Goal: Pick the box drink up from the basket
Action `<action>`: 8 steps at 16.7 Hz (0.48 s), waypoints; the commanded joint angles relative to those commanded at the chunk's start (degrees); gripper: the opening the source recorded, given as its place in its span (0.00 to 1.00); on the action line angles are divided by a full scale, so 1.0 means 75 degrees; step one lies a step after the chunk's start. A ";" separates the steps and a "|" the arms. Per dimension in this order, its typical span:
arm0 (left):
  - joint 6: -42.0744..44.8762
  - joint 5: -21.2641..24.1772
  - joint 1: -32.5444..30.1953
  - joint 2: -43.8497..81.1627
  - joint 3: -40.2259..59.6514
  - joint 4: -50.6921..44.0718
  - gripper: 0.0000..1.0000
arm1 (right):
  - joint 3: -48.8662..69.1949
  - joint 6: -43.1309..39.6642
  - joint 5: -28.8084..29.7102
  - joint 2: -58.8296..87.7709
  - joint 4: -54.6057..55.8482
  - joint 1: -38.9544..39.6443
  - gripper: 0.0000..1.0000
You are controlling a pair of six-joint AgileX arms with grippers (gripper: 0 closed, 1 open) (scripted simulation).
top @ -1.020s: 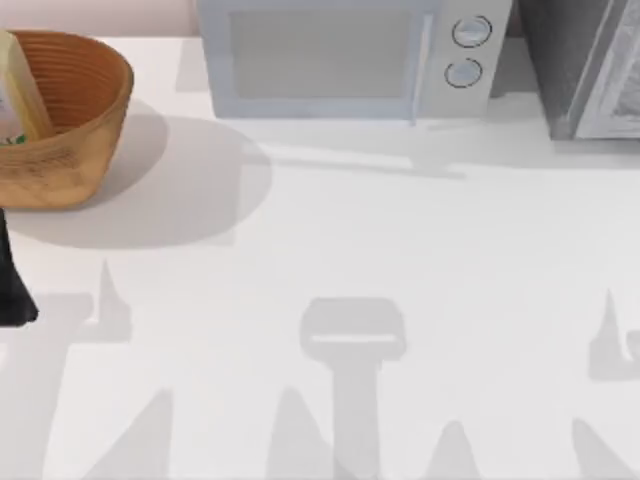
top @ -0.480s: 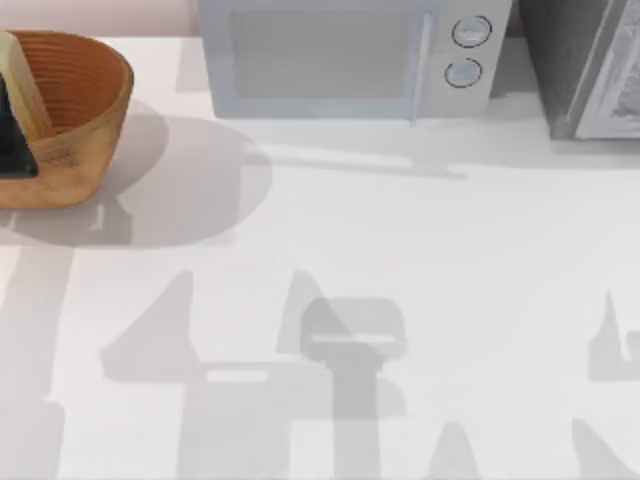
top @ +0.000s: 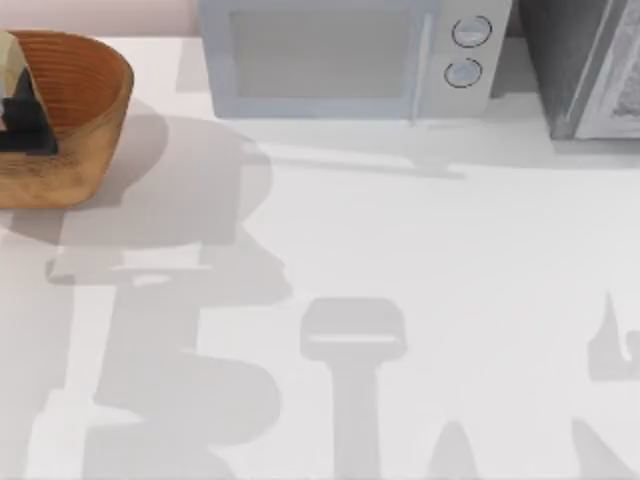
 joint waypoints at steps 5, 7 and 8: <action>0.0003 0.0074 0.0057 0.0886 0.0272 0.0572 1.00 | 0.0000 0.0000 0.0000 0.0000 0.0000 0.0000 1.00; 0.0003 0.0074 0.0057 0.0886 0.0272 0.0572 1.00 | 0.0000 0.0000 0.0000 0.0000 0.0000 0.0000 1.00; 0.0003 0.0074 0.0057 0.0886 0.0272 0.0572 1.00 | 0.0000 0.0000 0.0000 0.0000 0.0000 0.0000 1.00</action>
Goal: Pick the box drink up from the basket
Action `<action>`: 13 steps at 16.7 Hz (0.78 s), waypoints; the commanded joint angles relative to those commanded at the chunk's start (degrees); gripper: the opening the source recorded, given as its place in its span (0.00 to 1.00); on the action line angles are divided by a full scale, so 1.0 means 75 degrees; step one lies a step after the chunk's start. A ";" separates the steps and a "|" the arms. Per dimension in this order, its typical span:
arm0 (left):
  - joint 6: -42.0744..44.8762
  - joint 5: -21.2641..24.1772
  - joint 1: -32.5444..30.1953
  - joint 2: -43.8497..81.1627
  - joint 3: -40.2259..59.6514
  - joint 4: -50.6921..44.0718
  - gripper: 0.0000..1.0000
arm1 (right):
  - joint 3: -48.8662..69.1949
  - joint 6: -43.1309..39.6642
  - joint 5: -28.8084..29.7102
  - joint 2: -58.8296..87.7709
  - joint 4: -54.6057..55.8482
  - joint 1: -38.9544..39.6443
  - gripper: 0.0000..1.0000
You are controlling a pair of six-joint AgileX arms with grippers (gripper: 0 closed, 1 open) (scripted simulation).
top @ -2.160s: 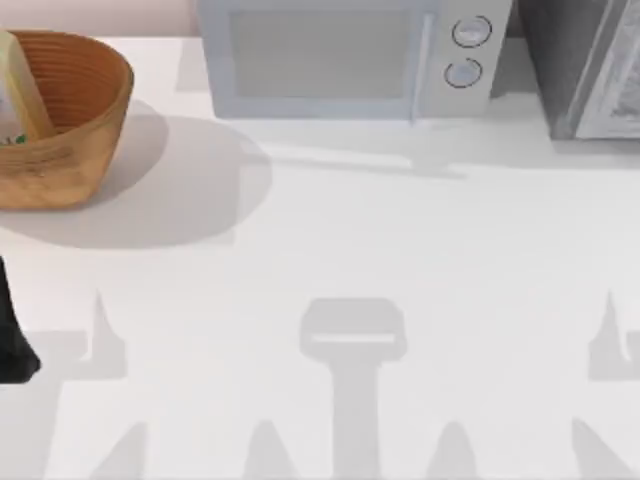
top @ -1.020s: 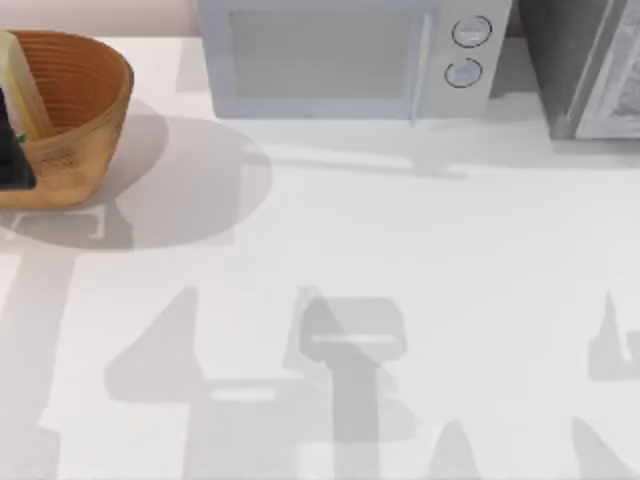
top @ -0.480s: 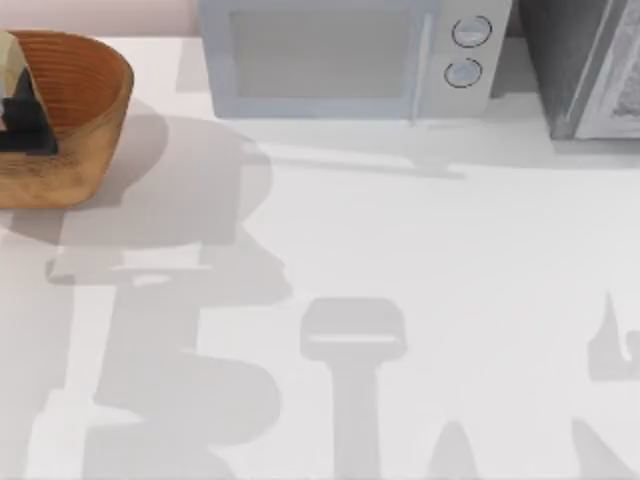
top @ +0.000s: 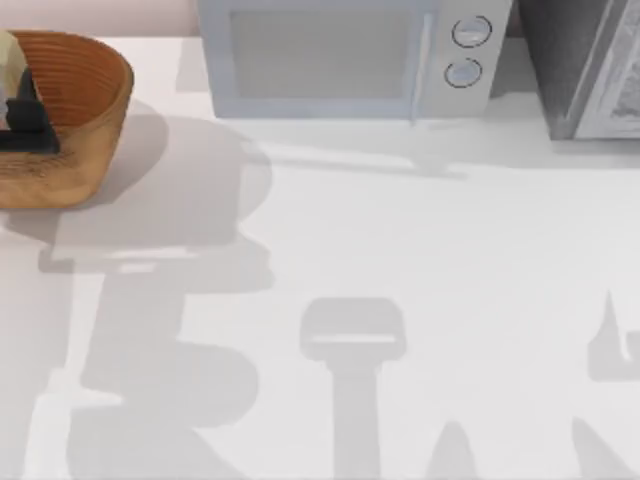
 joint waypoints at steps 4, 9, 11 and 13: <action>0.0008 -0.0041 -0.0044 0.0024 0.0147 -0.0108 1.00 | 0.0000 0.0000 0.0000 0.0000 0.0000 0.0000 1.00; -0.0006 -0.0117 -0.0126 0.0615 0.1098 -0.0481 1.00 | 0.0000 0.0000 0.0000 0.0000 0.0000 0.0000 1.00; -0.0007 -0.0144 -0.0156 0.0823 0.1438 -0.0612 1.00 | 0.0000 0.0000 0.0000 0.0000 0.0000 0.0000 1.00; -0.0008 -0.0159 -0.0172 0.0937 0.1624 -0.0684 1.00 | 0.0000 0.0000 0.0000 0.0000 0.0000 0.0000 1.00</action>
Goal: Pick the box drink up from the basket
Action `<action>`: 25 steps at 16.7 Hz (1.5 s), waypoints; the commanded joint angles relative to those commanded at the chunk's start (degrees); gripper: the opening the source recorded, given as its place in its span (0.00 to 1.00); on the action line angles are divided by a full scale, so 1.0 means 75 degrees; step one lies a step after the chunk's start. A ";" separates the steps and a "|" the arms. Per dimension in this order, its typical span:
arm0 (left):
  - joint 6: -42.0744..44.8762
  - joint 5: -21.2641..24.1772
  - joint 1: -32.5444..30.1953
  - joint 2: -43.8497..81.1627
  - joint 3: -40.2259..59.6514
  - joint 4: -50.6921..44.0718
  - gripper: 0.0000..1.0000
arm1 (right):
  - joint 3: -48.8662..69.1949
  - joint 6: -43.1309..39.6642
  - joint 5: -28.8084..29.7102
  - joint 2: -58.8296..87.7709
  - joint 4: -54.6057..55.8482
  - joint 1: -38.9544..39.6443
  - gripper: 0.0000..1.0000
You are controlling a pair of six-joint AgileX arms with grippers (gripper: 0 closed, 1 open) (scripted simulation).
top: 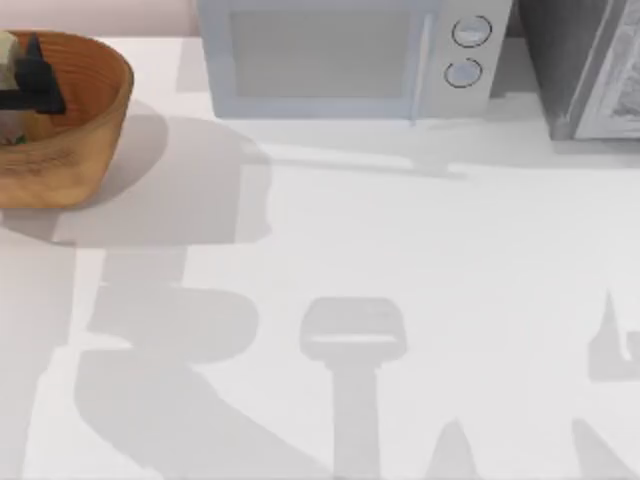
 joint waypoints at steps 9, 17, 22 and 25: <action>0.0000 -0.0001 -0.0001 0.0008 0.0012 -0.0005 0.62 | 0.0000 0.0000 0.0000 0.0000 0.0000 0.0000 1.00; 0.0000 -0.0001 -0.0001 0.0008 0.0012 -0.0005 0.02 | 0.0000 0.0000 0.0000 0.0000 0.0000 0.0000 1.00; 0.0000 -0.0001 -0.0001 0.0008 0.0012 -0.0005 0.00 | 0.0000 0.0000 0.0000 0.0000 0.0000 0.0000 1.00; 0.0000 -0.0001 -0.0001 0.0008 0.0012 -0.0005 0.00 | 0.0000 0.0000 0.0000 0.0000 0.0000 0.0000 1.00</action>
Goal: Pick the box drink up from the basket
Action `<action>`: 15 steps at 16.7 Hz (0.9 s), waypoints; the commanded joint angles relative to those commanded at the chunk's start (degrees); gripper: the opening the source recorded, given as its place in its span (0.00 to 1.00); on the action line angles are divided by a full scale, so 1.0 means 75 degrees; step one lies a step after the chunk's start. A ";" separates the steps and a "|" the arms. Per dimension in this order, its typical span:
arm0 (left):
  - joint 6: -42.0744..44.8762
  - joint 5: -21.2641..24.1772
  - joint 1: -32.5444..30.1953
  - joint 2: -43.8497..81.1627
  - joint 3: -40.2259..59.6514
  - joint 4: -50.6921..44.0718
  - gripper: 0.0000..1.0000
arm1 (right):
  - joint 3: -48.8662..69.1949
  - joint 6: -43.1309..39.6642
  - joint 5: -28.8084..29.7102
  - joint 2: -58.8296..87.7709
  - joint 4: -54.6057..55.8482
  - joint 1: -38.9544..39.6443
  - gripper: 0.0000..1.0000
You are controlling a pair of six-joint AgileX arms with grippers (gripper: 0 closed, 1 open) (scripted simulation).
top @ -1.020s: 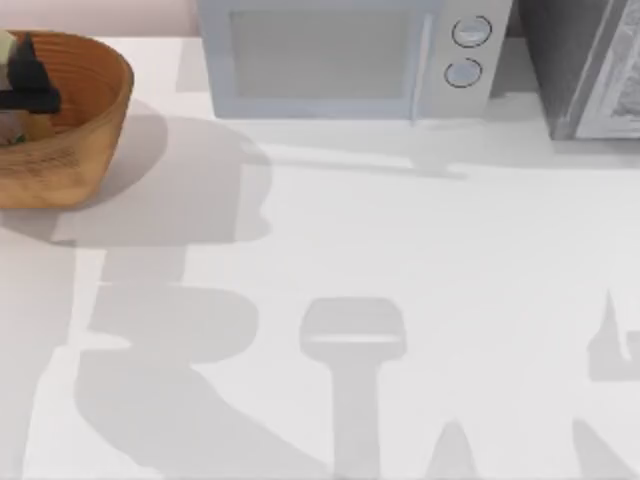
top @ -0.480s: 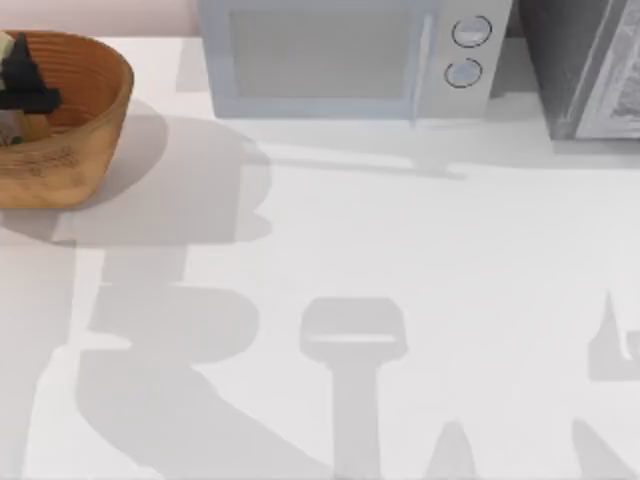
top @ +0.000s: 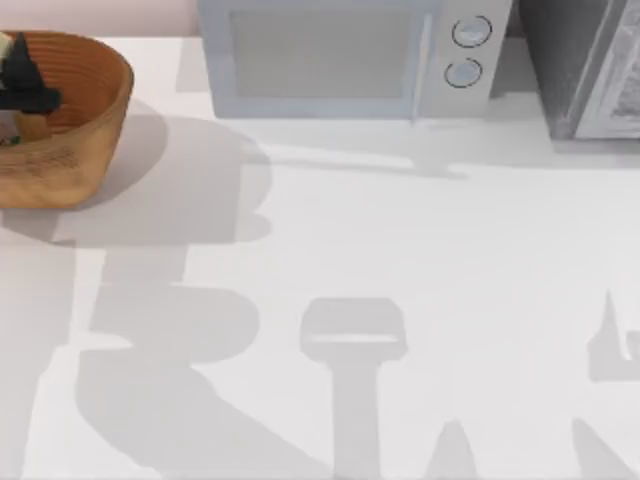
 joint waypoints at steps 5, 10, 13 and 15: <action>-0.0005 -0.0011 0.0054 -0.0373 0.0103 -0.0470 0.00 | 0.0000 0.0000 0.0000 0.0000 0.0000 0.0000 1.00; 0.0010 -0.0028 0.0049 -0.1274 0.0759 -0.1960 0.00 | 0.0000 0.0000 0.0000 0.0000 0.0000 0.0000 1.00; 0.0024 -0.0038 0.0042 -0.1920 0.1238 -0.3032 0.00 | 0.0000 0.0000 0.0000 0.0000 0.0000 0.0000 1.00; 0.0029 -0.0044 0.0039 -0.2314 0.1533 -0.3702 0.00 | 0.0000 0.0000 0.0000 0.0000 0.0000 0.0000 1.00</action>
